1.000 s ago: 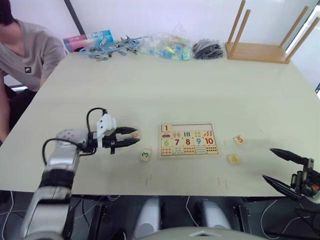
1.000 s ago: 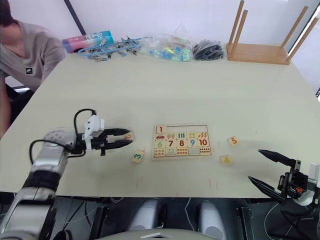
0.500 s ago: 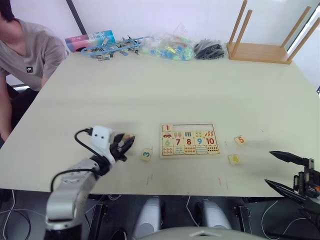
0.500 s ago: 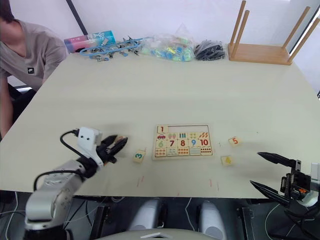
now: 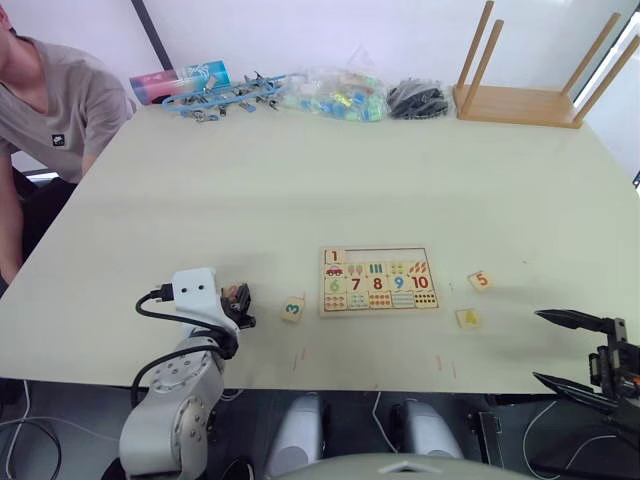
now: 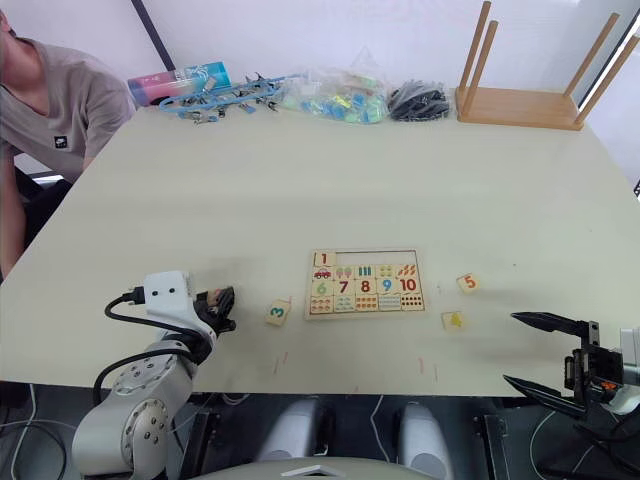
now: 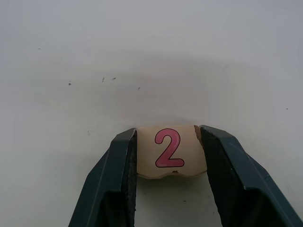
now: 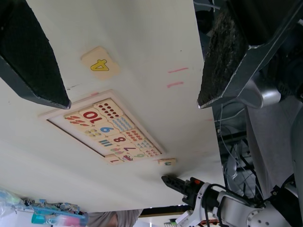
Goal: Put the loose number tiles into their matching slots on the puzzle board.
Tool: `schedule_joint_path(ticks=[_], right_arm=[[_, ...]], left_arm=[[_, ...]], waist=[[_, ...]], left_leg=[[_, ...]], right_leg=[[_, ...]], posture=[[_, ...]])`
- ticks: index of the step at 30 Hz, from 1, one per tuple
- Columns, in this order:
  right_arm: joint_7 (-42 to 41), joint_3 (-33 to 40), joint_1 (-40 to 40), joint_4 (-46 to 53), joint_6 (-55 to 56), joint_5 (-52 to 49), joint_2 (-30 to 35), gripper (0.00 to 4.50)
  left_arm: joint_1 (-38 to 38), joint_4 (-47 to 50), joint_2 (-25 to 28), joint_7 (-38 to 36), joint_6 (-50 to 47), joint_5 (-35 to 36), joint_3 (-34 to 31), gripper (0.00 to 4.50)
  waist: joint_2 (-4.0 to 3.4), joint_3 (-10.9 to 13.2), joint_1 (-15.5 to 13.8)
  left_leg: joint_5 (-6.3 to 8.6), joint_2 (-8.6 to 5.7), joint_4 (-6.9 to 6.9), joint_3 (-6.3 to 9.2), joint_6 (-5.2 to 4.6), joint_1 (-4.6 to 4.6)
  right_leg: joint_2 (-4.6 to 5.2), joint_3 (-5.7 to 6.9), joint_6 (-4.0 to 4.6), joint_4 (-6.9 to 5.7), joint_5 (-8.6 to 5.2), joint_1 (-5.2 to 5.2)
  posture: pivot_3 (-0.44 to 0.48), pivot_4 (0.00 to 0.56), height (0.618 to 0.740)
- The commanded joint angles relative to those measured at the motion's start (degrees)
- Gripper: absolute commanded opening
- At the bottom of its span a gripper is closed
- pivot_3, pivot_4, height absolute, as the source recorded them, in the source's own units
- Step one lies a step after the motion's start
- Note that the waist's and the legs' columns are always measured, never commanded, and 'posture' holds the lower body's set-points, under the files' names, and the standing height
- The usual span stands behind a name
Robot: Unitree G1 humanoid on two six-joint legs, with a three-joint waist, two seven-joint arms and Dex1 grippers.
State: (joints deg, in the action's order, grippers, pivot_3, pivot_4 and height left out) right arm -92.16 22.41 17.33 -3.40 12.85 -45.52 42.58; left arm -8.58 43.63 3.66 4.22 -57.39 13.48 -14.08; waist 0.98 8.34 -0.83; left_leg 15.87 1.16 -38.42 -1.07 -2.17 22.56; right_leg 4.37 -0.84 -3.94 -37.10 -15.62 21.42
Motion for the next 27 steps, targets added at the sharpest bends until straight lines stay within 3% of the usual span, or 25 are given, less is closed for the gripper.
schedule_joint_path(ticks=[1,4,11,15,20,24,27], right_arm=[[-0.3,0.0,-0.3,-0.3,1.0,-1.7,0.8,4.5],[-0.3,-0.1,-0.7,-0.1,0.9,-1.5,0.6,4.5],[-0.3,0.1,-0.4,0.6,0.8,-1.4,-0.1,4.5],[-0.3,1.2,0.3,1.6,0.3,-1.3,-0.9,4.5],[0.4,2.7,0.7,3.2,-1.1,-1.3,-2.3,4.5],[1.3,2.8,0.2,4.5,-2.1,-0.8,-3.0,4.5],[2.2,2.2,-0.3,5.3,-2.6,-0.4,-3.5,4.5]], left_arm=[[-0.4,1.6,-2.3,1.9,-0.9,-0.1,-1.9,1.54],[-0.5,0.8,-3.1,1.9,-0.1,-0.3,-1.0,1.54],[-0.2,2.7,-3.0,0.7,-0.4,0.9,-1.5,4.47],[-1.6,6.0,2.3,-5.5,4.1,2.1,1.1,4.47],[-4.2,2.4,12.0,-16.9,11.4,5.3,-3.1,4.47],[-1.0,-10.6,22.9,-32.2,22.6,8.5,-7.4,4.47],[3.5,-27.0,32.2,-48.5,35.5,7.5,-5.7,4.47]], waist=[[-0.03,0.0,0.0],[-0.1,-0.1,0.0],[-0.11,-0.1,0.0],[-0.1,-0.1,0.0],[-0.13,-0.1,0.0],[-0.17,-0.1,0.0],[-0.19,-0.1,-0.1]], left_leg=[[0.0,0.0,0.0,0.0,0.0,0.0],[0.0,0.0,0.0,-0.01,0.0,-0.01],[0.0,0.0,0.0,-0.02,0.0,-0.02],[0.0,0.02,0.01,0.0,0.0,-0.02],[0.0,0.03,0.02,0.0,0.01,0.0],[0.0,0.04,0.03,-0.01,0.01,-0.02],[0.0,0.01,0.03,-0.04,0.01,-0.02]], right_leg=[[-0.01,0.0,0.0,0.0,0.0,0.0],[-0.02,-0.01,0.0,0.02,0.0,-0.01],[-0.04,-0.02,0.01,0.06,-0.01,-0.04],[-0.08,-0.03,0.04,0.05,-0.02,-0.02],[-0.02,-0.03,0.22,0.09,-0.11,-0.03],[-0.01,0.03,0.26,0.11,-0.13,-0.02],[0.02,0.08,0.25,0.16,-0.13,-0.04]], posture=[[0.0,0.15,0.74],[0.0,0.15,0.74],[0.0,0.15,0.74],[0.0,0.15,0.74],[0.0,0.15,0.74],[0.0,0.15,0.74],[0.0,0.15,0.74]])
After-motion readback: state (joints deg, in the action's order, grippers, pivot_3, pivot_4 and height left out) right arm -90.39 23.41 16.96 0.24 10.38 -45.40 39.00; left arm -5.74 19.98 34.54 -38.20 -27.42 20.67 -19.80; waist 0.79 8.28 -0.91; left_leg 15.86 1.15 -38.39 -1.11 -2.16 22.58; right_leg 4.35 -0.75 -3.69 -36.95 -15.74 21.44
